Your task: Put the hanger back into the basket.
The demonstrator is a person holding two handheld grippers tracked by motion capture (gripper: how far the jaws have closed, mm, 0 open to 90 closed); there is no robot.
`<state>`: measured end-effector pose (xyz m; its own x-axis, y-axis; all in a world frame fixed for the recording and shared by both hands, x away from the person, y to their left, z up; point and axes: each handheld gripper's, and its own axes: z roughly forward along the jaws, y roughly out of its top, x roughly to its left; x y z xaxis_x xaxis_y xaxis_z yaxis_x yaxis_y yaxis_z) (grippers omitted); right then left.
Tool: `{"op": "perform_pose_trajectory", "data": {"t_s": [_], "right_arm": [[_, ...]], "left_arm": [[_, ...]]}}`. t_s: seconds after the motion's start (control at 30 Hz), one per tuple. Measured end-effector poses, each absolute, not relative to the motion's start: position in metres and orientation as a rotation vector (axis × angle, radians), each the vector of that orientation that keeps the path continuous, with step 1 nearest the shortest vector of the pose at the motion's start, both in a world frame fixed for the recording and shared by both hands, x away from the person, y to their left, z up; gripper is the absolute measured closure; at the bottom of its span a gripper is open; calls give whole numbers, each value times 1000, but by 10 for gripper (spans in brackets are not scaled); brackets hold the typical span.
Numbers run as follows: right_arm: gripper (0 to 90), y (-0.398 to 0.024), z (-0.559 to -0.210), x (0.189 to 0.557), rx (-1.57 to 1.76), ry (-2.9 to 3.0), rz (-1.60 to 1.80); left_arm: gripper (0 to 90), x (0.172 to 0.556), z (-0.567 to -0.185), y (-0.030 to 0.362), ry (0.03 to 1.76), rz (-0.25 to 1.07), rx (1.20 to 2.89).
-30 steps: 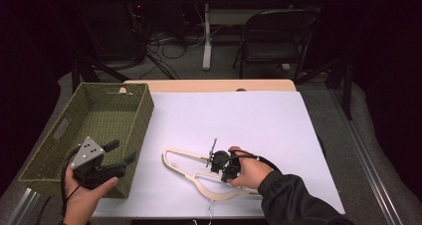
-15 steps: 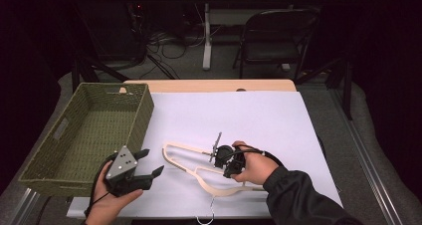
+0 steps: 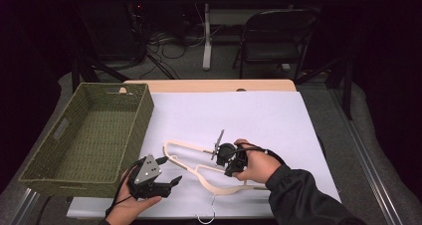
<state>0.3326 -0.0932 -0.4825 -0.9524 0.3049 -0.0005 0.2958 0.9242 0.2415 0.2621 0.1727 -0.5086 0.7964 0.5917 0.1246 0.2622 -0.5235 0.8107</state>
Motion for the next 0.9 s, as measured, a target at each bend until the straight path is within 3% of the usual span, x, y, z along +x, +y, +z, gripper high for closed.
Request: {"op": "perform_pose_trajectory", "data": {"t_s": [0.2,0.9], "right_arm": [[854,-91,-479,332,470,3052,347],[855,-83,-462,339,459,3105,392]], "left_arm": [[189,262,-515,164,572,565,2155],[190,264,-515,146,430,687,2211]]}}
